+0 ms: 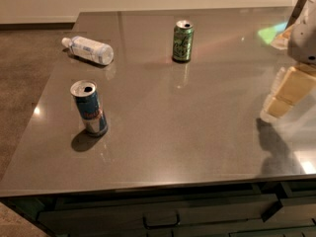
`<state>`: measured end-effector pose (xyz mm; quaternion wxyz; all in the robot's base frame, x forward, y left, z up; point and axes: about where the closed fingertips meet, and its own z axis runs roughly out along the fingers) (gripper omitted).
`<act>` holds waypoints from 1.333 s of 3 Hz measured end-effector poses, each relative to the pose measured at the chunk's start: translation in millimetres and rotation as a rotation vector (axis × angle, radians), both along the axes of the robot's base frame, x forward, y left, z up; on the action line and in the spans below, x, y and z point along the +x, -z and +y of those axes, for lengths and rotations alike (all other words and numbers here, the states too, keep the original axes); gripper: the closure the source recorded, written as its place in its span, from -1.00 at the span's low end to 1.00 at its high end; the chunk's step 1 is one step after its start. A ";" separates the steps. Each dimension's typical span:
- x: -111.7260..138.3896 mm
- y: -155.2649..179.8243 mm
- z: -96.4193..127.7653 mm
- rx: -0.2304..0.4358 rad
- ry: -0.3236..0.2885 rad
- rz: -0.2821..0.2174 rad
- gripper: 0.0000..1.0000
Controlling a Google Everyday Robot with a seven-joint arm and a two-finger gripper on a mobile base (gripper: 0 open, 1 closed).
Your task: Move green can near redbull can
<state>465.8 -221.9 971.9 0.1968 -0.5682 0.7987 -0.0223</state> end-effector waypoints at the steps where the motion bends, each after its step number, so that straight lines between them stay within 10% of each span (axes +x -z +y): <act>1: 46.0 7.9 8.0 0.074 0.035 -0.064 -1.00; 4: 186.3 8.8 30.2 0.215 0.200 -0.164 -1.00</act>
Offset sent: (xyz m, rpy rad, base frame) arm 0.1540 0.0197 -0.0061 0.2030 -0.2031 -0.1511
